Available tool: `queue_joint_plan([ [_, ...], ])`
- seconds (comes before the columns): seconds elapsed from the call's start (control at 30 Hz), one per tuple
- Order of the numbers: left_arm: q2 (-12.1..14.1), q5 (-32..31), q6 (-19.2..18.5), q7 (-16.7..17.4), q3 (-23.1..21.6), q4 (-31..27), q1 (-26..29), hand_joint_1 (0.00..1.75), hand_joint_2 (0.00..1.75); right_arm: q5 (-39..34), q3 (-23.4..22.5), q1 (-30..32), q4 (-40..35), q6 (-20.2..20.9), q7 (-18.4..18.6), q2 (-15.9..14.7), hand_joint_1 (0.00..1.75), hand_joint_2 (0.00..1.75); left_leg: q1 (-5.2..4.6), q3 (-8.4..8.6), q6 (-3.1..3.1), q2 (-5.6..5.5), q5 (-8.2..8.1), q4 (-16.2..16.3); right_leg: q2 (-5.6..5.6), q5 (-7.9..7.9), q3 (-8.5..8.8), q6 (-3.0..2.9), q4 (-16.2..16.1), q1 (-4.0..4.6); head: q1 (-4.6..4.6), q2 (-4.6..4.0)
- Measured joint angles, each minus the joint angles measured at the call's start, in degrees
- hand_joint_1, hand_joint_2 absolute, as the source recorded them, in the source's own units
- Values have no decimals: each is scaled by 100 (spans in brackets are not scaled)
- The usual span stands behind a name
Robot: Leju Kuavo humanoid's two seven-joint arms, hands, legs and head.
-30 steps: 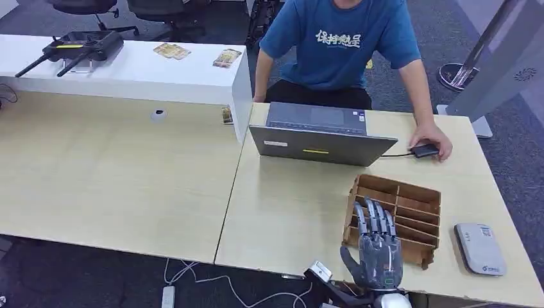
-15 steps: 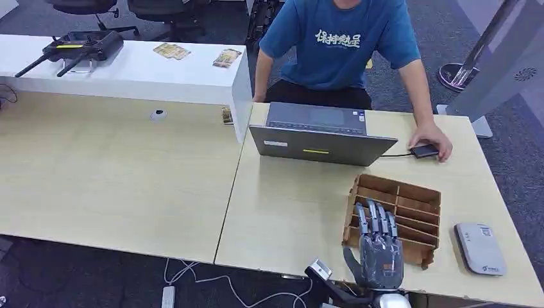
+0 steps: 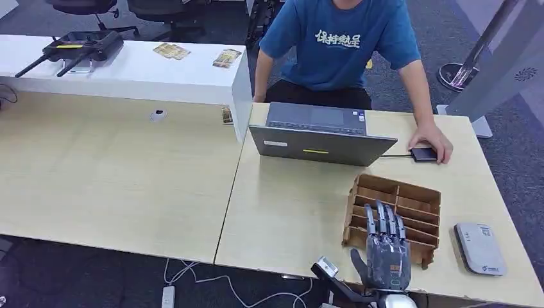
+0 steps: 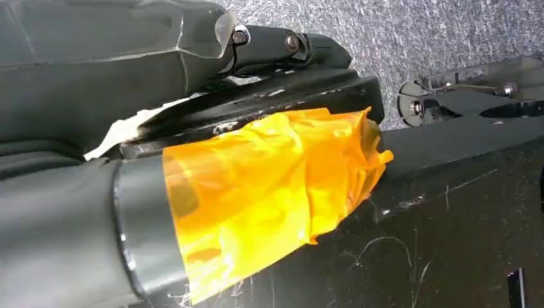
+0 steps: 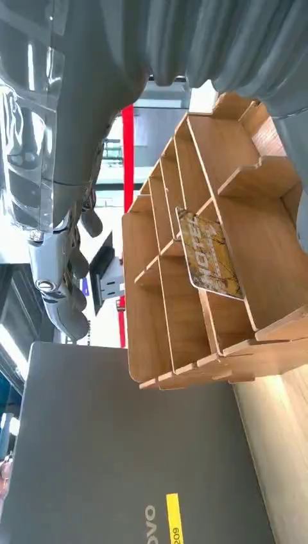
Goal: Pass the card to the sensor for recognition and then transmit it.
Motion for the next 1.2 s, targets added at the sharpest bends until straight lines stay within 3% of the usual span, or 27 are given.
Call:
queue_joint_plan([
  [0.7, -4, 20, 4, -44, 0, 0, 7, 0, 0, -448, -98, -88, 61, 466, 133, -2, 0, 175, 0, -2, 0, -1, 0, 0, 0, 0, 0, 0, 0, 0, 0, 0],
  [0.73, -4, 24, 4, -46, 0, 0, 8, 0, 175, -468, -98, -109, 63, 483, 146, -2, 0, 175, 0, -1, 0, -1, 0, 0, 0, 0, 0, 0, 0, 0, 0, 0],
  [1.2, -9, 52, 6, -48, 0, 0, -4, 0, 175, -500, -98, -226, 81, 599, 232, -2, 0, 175, 0, -2, 0, -3, 0, 0, -1, 0, 0, 0, 0, 0, -2, 0],
])
